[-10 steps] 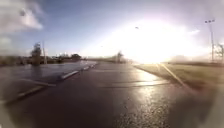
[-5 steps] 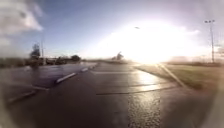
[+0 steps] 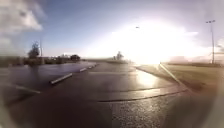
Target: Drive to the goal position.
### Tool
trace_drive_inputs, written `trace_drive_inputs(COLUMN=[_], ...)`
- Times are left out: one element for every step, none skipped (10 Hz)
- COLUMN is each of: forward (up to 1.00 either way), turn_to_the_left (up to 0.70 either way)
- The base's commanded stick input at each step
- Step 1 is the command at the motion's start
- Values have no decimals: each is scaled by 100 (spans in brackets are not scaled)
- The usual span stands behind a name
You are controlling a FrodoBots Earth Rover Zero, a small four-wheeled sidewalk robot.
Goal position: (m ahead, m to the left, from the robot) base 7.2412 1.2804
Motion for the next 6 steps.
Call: trace_drive_inputs(forward=[70, 70, 70, 70, 70, 70], turn_to_the_left=[-14, -14, -14, -14, -14, -14])
